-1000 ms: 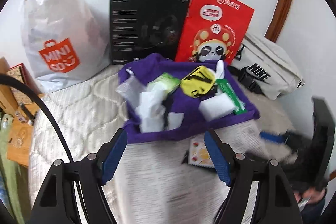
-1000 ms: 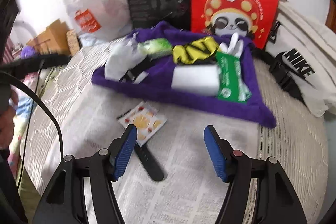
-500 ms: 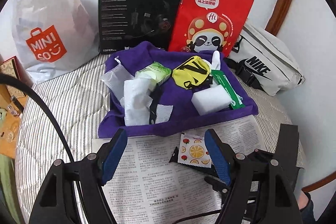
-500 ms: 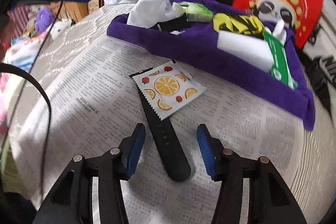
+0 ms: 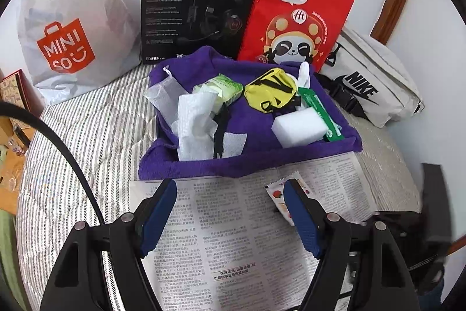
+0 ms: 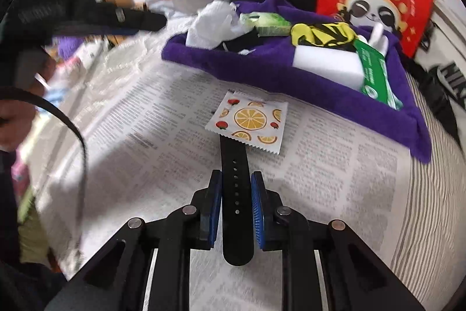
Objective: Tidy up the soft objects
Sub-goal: 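Grasp the orange-print sachet with the left gripper while the right holds the strap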
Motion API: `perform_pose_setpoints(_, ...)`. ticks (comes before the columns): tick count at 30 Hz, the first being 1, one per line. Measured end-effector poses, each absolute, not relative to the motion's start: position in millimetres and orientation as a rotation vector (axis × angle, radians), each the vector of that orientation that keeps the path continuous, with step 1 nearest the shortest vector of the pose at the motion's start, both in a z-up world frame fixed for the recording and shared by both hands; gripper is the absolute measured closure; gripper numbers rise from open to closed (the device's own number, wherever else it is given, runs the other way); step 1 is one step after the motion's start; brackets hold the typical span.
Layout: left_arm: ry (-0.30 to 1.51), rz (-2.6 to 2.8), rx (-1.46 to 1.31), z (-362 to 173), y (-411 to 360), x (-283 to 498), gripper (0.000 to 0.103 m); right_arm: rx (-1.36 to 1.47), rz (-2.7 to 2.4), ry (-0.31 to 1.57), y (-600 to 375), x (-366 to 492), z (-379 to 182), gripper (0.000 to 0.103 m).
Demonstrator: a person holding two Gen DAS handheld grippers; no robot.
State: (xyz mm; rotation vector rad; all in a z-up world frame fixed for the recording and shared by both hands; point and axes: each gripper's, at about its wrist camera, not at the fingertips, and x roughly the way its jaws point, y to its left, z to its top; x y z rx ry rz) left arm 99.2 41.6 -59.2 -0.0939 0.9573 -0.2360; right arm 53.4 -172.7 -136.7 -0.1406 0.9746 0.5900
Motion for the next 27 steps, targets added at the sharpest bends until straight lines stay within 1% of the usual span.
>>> perform_pose_setpoints(5,0.983,-0.242,-0.091,-72.0,40.5,101.1,0.029,-0.114,0.524,0.968,-193.3,45.3,-129.4,0.083)
perform_pose_setpoints(12,1.028,-0.305,-0.072,-94.0,23.4,99.3,0.029,-0.067,0.358,1.011,-236.2,46.6,-144.0,0.083)
perform_pose_setpoints(17,1.050,-0.335,-0.036,-103.1,6.4,100.4,0.029,-0.054,0.315,1.040,-247.1,57.2,-154.0,0.083)
perform_pose_setpoints(20,1.062,-0.343,-0.030,-107.4,-0.1,102.2,0.029,-0.036,0.323,1.043,-245.5,63.9,-157.2,0.081)
perform_pose_setpoints(24,1.074,-0.347,-0.015,-111.4,-5.7,103.2,0.029,-0.004,0.331,1.035,-244.1,73.4,-158.0,0.073)
perform_pose_setpoints(27,1.080,-0.348,-0.004,-113.8,-8.7,103.9,0.029,-0.021,0.315,1.020,-238.1,79.1,-158.5,0.073)
